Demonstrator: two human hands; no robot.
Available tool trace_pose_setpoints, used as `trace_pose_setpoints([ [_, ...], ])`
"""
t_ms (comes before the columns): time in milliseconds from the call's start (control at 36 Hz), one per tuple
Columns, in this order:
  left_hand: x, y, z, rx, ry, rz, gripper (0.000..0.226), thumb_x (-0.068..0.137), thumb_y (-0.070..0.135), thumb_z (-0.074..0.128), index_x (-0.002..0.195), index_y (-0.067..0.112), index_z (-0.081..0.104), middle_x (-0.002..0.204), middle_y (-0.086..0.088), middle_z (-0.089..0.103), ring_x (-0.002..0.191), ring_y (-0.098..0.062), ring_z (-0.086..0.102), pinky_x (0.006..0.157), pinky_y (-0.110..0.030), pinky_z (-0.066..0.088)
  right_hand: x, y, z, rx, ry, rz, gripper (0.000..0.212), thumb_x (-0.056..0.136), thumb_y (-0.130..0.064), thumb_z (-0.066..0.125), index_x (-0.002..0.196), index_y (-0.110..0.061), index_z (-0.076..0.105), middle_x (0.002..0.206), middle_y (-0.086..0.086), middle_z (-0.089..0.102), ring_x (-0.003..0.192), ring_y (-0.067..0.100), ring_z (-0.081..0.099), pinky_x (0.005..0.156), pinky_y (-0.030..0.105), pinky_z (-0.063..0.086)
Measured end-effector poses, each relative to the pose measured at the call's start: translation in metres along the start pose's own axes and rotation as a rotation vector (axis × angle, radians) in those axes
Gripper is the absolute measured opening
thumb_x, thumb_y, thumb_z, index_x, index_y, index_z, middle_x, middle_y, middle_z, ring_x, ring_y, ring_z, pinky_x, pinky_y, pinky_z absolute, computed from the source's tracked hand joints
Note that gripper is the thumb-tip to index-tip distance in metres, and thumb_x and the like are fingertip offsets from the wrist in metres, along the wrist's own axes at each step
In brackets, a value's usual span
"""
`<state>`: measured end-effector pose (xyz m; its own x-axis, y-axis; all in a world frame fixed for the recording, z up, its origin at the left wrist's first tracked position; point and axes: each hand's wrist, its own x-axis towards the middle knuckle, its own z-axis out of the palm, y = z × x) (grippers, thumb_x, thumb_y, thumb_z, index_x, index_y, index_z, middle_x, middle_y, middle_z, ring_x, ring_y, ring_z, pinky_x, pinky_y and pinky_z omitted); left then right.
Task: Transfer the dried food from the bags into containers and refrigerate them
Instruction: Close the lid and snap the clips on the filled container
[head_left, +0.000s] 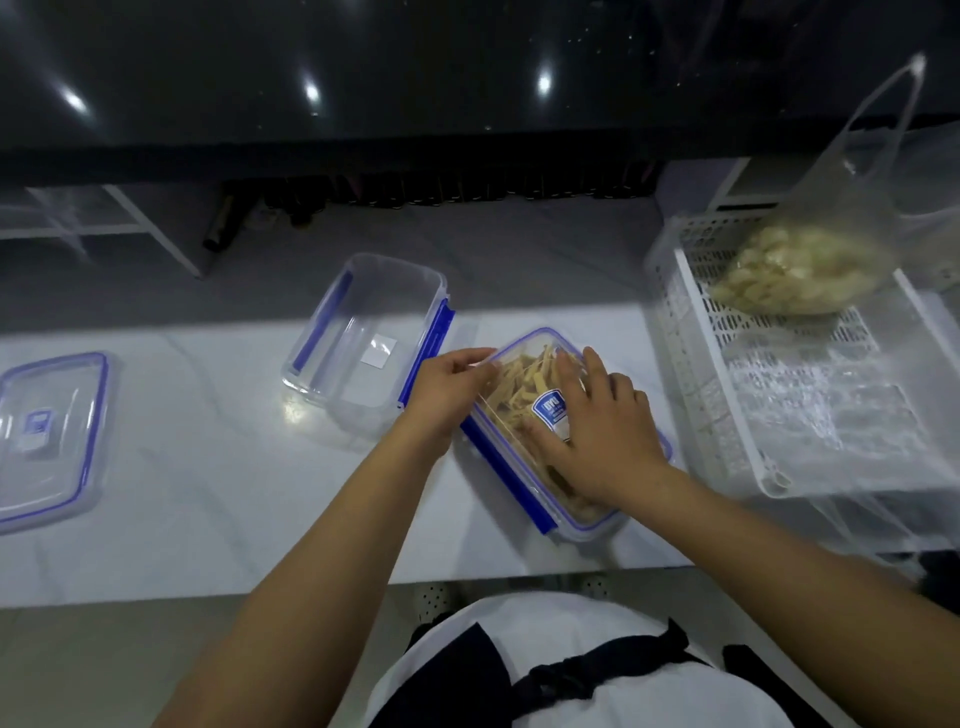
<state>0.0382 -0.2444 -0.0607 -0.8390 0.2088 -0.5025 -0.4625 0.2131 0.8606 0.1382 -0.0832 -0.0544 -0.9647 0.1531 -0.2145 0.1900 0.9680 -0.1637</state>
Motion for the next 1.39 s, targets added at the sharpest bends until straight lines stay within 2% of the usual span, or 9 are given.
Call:
trace_pose_setpoints([
  [222,0.026,0.030,0.016,0.080,0.025,0.118,0.024,0.088,0.012,0.075,0.111,0.008,0.073,0.101,-0.007,0.072,0.088,-0.020,0.070,0.066,-0.020,0.055,0.006,0.009,-0.016,0.165,0.073,0.036,0.054,0.103,-0.038,0.037,0.153,-0.018,0.031,0.152,0.012,0.037,0.125,0.034,0.048,0.096,0.042,0.044],
  [278,0.023,0.032,0.019,0.138,0.075,0.147,0.029,0.089,0.019,0.074,0.118,0.017,0.070,0.112,-0.002,0.067,0.090,-0.015,0.069,0.061,-0.017,0.053,0.004,0.013,-0.015,0.221,0.096,0.040,0.049,0.103,-0.033,0.041,0.150,-0.019,0.039,0.150,0.011,0.042,0.124,0.035,0.050,0.097,0.042,0.044],
  [389,-0.012,0.009,0.016,0.234,0.195,0.252,0.051,0.092,0.039,0.068,0.139,0.035,0.050,0.141,0.008,0.051,0.118,-0.006,0.049,0.087,-0.027,0.047,-0.011,0.018,-0.001,0.244,0.123,-0.023,0.053,0.103,-0.031,0.040,0.153,-0.014,0.033,0.161,0.014,0.029,0.144,0.034,0.032,0.114,0.047,0.030],
  [528,-0.076,-0.034,0.020,0.297,0.050,0.406,0.049,0.098,0.042,0.057,0.125,0.074,0.033,0.127,0.047,0.045,0.120,0.015,0.049,0.099,-0.029,0.052,-0.025,0.018,0.019,0.361,0.141,-0.051,0.062,0.104,-0.040,0.029,0.159,-0.018,0.011,0.167,0.010,0.009,0.149,0.027,0.022,0.118,0.039,0.024],
  [667,-0.086,-0.057,0.036,0.354,0.037,0.472,0.061,0.102,0.036,0.045,0.157,0.021,0.023,0.158,0.001,0.035,0.146,-0.018,0.033,0.116,-0.049,0.035,-0.026,0.020,0.027,0.473,0.163,-0.037,0.062,0.104,-0.041,0.029,0.160,-0.026,0.004,0.169,0.001,0.001,0.153,0.018,0.011,0.113,0.028,0.019],
  [861,-0.084,-0.063,0.042,0.310,0.047,0.389,0.068,0.103,0.038,0.036,0.160,0.019,0.005,0.166,0.002,0.019,0.151,-0.010,0.022,0.121,-0.047,0.028,-0.027,0.016,0.026,0.342,0.150,-0.019,0.061,0.106,-0.034,0.028,0.159,-0.010,0.010,0.167,0.014,0.004,0.153,0.026,0.010,0.122,0.036,0.016],
  [1056,-0.084,-0.059,0.031,0.236,-0.032,0.318,0.060,0.104,0.035,0.046,0.157,0.032,0.016,0.159,0.001,0.034,0.144,-0.016,0.039,0.112,-0.048,0.043,-0.024,0.013,0.017,0.168,0.112,-0.045,0.072,0.100,-0.047,0.019,0.159,-0.009,0.003,0.168,0.008,-0.006,0.153,0.022,-0.015,0.124,0.049,0.000],
  [1222,-0.075,-0.050,0.016,-0.110,0.064,0.064,0.052,0.096,0.023,0.065,0.133,0.049,0.040,0.113,0.030,0.059,0.095,0.004,0.068,0.059,-0.016,0.056,-0.012,0.020,0.012,0.164,0.065,-0.208,0.065,0.097,-0.044,0.025,0.160,-0.033,0.011,0.169,0.003,-0.002,0.154,0.017,-0.014,0.125,0.043,0.000],
  [1389,-0.068,-0.040,0.011,-0.073,0.150,-0.040,0.064,0.088,0.024,0.075,0.144,0.031,0.044,0.115,0.002,0.070,0.087,-0.010,0.074,0.058,-0.018,0.057,-0.012,0.023,0.019,0.218,0.088,-0.212,0.072,0.096,-0.064,0.020,0.160,-0.034,0.010,0.169,0.001,-0.005,0.153,0.015,-0.017,0.125,0.039,0.001],
])
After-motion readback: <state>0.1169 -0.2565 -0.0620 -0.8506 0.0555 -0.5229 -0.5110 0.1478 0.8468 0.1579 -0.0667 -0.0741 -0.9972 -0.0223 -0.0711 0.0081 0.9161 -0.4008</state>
